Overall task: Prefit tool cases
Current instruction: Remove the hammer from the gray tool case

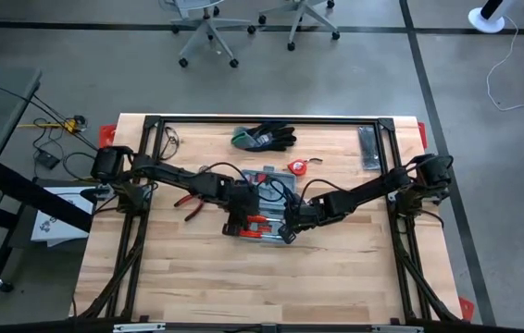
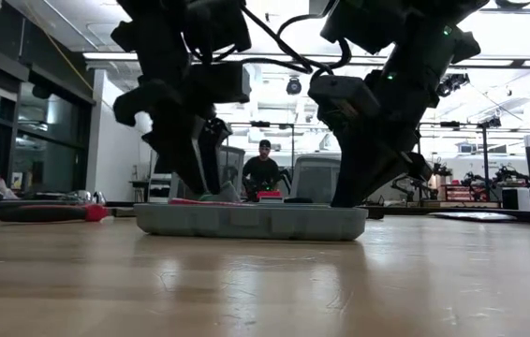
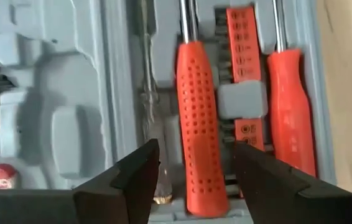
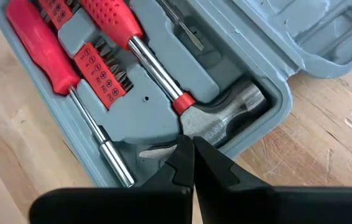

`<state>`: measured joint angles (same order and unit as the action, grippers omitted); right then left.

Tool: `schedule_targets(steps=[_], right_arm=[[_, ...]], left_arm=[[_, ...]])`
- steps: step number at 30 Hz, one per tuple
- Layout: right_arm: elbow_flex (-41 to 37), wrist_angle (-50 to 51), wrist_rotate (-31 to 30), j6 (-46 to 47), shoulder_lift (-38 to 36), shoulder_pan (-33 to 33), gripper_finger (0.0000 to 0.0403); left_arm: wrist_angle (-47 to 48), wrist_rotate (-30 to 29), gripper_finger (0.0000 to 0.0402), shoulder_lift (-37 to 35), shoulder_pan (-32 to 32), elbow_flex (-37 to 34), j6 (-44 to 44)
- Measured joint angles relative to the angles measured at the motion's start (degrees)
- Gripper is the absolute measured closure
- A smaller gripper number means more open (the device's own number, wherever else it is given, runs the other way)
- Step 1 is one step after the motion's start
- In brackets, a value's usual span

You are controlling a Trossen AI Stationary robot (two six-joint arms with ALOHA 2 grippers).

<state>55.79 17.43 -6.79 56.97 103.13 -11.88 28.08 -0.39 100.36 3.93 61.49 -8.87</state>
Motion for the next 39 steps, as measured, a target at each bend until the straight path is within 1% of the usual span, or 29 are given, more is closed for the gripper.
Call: schedule_targets(steps=[3, 9, 14, 17, 20, 22, 23, 26, 30, 35, 39], right_arm=[[-0.03, -0.04, 0.00, 0.00, 0.00, 0.00, 0.0403], [-0.04, -0.37, -0.20, -0.18, 0.02, 0.00, 0.0403], [-0.04, -0.26, -0.23, -0.20, 0.04, 0.00, 0.0403], [-0.07, -0.24, -0.42, -0.20, 0.02, -0.02, 0.0403], [-0.09, -0.28, -0.86, 0.00, 0.02, -0.08, 0.0403], [-0.09, -0.38, -1.09, 0.00, 0.04, -0.09, 0.0403], [-0.09, -0.39, -1.21, 0.00, 0.04, -0.09, 0.0403], [-0.09, -0.37, -1.60, 0.00, 0.04, -0.09, 0.0403], [-0.09, -0.69, -1.69, 0.09, 0.04, -0.15, 0.0403], [-0.18, -2.17, -1.81, 0.02, -0.59, -0.17, 0.0403], [-0.40, -2.87, -4.34, -0.23, -2.76, -0.13, 0.0403]], left_arm=[[0.46, -1.09, 0.0204, 0.87, 0.84, 0.00, 0.09], [-0.46, -11.52, 0.0207, 3.16, 2.93, -0.27, -0.49], [-1.60, -17.52, 0.0218, 5.73, 4.37, -0.28, 0.25], [-1.73, -20.71, 0.0237, 6.40, 5.47, -0.26, 1.12], [-2.12, -22.46, 0.0281, 6.50, 6.12, -0.36, 1.18], [-2.00, -22.45, 0.0321, 6.49, 6.27, -0.39, 1.10], [-1.89, -22.34, 0.0334, 6.49, 6.32, -0.40, 1.27], [-0.90, -19.79, 0.0335, 6.40, 6.09, -0.12, 2.96], [2.82, -18.46, 0.0335, 6.10, 6.14, 1.59, 5.84], [4.03, -16.48, 0.0335, 2.89, 5.37, 1.73, 6.27], [4.88, -14.60, 0.0335, 0.40, 4.05, 1.73, 7.48]])
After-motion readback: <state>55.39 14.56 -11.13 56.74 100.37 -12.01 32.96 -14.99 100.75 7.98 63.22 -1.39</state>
